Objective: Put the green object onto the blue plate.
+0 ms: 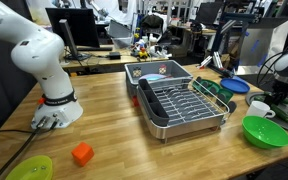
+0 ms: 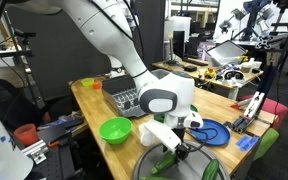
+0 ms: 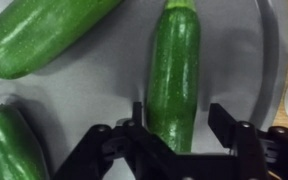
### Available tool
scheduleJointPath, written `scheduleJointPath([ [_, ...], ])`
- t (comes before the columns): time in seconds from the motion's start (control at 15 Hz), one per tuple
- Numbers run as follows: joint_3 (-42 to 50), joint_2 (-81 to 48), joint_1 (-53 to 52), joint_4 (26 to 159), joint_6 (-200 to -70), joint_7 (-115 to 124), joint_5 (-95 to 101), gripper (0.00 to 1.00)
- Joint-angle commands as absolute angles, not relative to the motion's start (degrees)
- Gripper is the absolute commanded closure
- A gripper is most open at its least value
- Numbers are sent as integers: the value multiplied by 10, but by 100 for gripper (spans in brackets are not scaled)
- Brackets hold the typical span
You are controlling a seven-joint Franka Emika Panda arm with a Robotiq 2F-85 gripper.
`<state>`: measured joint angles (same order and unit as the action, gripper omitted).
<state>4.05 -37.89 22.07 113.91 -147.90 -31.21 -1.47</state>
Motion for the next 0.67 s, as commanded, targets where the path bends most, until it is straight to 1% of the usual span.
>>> scheduleJointPath([
  [0.0,24,-383,240,1126,-1456,-319,-16,60],
  [0.2,24,-383,243,1123,-1452,-319,-16,81],
  [0.4,22,-379,247,1124,-1452,-320,-20,83],
  [0.6,21,-376,250,1126,-1447,-323,-20,83],
])
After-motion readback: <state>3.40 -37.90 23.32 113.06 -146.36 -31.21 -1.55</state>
